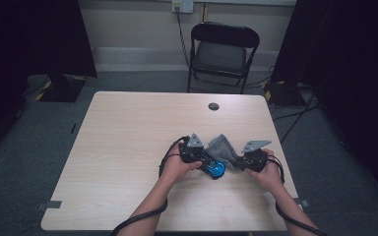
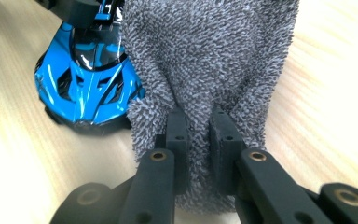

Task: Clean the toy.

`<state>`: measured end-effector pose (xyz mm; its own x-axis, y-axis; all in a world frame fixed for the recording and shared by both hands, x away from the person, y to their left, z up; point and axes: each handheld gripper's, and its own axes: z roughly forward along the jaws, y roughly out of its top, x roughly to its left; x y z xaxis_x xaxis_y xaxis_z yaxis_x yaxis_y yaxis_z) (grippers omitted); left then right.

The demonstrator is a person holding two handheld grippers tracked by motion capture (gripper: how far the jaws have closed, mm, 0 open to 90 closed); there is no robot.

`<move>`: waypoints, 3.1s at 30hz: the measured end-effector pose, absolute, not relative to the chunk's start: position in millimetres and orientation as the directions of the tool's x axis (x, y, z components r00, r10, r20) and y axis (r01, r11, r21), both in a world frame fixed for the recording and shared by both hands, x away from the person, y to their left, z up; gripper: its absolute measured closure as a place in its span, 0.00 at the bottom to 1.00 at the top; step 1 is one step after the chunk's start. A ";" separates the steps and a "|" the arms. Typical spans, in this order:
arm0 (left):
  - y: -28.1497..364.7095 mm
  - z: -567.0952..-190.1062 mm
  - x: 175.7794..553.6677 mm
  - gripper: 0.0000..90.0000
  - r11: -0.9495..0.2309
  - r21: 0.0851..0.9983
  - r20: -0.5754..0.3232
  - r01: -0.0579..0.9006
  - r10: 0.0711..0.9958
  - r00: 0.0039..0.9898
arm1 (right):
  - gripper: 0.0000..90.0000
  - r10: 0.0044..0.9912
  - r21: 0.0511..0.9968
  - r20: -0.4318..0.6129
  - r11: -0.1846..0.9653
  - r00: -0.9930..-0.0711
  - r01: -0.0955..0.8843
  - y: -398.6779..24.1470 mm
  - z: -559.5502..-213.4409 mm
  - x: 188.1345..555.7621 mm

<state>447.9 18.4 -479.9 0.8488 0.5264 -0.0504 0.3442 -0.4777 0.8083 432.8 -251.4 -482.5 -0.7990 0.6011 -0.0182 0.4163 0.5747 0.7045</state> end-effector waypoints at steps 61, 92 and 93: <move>21.3 -464.9 451.4 0.26 -0.505 0.785 -0.066 0.359 0.507 0.859 | 0.89 0.614 0.762 0.054 0.484 -0.788 0.430 -304.4 -461.2 358.1; 154.3 -446.6 404.4 0.23 -0.458 0.790 -0.045 0.408 0.620 0.783 | 0.88 0.485 0.795 0.008 0.528 -0.875 0.300 -206.5 -414.5 375.8; 157.1 -447.7 403.1 0.23 -0.454 0.790 -0.048 0.412 0.625 0.779 | 0.88 0.473 0.792 0.010 0.534 -0.881 0.295 -200.3 -416.0 377.0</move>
<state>403.1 157.1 -447.7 0.7794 0.6247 -0.0480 0.4123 -0.4536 0.7901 377.0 -200.3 -416.0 -0.8812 0.4726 0.0101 0.2954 0.5338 0.7923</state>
